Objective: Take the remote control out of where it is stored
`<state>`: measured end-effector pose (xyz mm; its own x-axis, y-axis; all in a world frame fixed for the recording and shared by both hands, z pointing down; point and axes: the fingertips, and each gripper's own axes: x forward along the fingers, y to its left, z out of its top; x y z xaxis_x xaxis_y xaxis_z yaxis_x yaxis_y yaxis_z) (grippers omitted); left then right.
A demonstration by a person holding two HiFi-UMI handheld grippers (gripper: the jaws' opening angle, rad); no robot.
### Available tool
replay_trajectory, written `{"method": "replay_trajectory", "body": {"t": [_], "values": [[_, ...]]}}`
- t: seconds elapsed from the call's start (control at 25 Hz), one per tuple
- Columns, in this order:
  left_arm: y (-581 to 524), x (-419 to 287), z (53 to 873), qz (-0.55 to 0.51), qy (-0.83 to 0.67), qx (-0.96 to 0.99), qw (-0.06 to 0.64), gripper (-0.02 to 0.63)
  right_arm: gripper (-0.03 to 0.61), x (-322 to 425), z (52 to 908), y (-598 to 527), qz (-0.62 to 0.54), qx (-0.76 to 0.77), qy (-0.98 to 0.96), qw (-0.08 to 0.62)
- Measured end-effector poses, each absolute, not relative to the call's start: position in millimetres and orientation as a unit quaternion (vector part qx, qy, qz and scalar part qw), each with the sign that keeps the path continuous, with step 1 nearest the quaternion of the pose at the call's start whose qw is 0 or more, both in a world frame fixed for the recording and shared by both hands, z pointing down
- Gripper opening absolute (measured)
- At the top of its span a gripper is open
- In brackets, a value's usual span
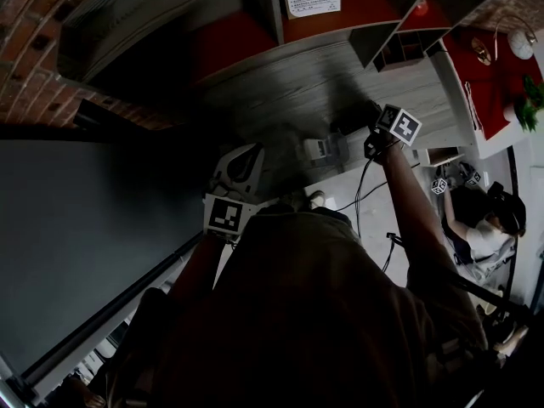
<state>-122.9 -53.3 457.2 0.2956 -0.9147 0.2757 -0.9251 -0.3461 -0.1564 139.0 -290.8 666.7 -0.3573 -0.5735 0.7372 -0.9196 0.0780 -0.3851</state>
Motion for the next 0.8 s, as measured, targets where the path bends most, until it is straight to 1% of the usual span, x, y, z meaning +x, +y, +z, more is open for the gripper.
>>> {"method": "replay_trajectory", "body": {"t": [0.12, 0.2, 0.36, 0.6, 0.68, 0.8], "values": [[-55, -118, 455, 0.158, -0.566, 0.809, 0.011, 0.011, 0.298, 132, 628, -290, 0.411, 0.507, -0.745, 0.139], [-57, -115, 453, 0.153, -0.562, 0.813, 0.009, 0.011, 0.298, 124, 599, -288, 0.383, 0.485, -0.779, 0.109], [-61, -109, 449, 0.141, -0.557, 0.819, 0.005, 0.011, 0.298, 112, 547, -269, 0.319, 0.452, -0.828, 0.09], [-70, -100, 436, 0.124, -0.553, 0.824, -0.011, 0.011, 0.298, 120, 492, -241, 0.199, 0.439, -0.873, 0.072], [-72, -98, 432, 0.122, -0.552, 0.825, -0.016, 0.011, 0.297, 119, 471, -229, 0.163, 0.428, -0.887, 0.055], [-72, -93, 428, 0.118, -0.548, 0.828, -0.014, 0.011, 0.297, 114, 434, -207, 0.13, 0.403, -0.906, 0.008]]}}
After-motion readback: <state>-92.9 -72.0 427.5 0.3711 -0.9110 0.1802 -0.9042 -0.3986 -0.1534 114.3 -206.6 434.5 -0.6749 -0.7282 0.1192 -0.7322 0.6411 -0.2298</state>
